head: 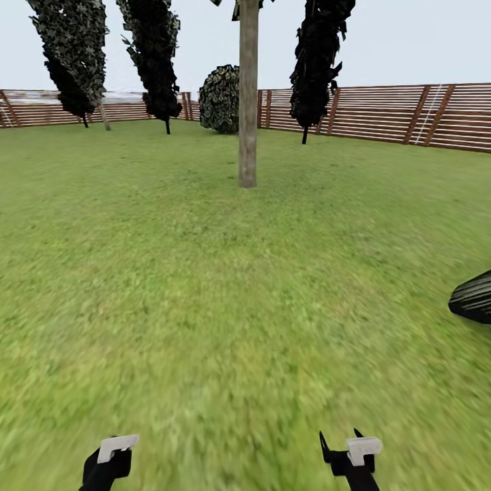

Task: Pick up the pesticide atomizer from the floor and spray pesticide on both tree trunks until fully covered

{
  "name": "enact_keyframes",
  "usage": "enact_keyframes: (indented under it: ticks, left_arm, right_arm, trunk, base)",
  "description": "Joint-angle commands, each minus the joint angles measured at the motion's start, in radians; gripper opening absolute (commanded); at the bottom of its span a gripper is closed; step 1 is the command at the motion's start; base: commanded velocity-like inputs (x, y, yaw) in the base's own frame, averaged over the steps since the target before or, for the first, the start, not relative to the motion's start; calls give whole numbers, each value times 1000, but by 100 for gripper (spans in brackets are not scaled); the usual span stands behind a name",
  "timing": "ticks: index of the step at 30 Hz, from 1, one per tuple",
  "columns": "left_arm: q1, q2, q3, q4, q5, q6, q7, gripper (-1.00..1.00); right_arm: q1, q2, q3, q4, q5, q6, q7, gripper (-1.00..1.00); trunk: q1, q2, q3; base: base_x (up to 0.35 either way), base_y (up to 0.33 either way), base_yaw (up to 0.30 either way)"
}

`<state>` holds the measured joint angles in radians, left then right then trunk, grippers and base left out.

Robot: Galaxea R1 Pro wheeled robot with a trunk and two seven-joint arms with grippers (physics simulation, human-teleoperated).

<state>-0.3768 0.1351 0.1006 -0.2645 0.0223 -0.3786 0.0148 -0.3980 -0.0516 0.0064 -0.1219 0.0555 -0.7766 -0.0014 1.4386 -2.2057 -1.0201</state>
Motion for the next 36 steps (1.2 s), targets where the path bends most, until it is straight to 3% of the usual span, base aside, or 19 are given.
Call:
enact_keyframes:
  ticks: [1, 36]
  left_arm:
    - [-1, 0, 1, 1, 2, -3, 1, -100]
    - [0, 0, 1, 1, 2, -3, 1, -100]
  right_arm:
    - [-1, 0, 0, 1, 4, -3, 0, 100]
    - [0, 0, 0, 1, 4, -3, 0, 100]
  trunk:
    - [0, 0, -1]
    - [0, 0, -1]
  base:
    - [339, 0, 0]
    - [339, 0, 0]
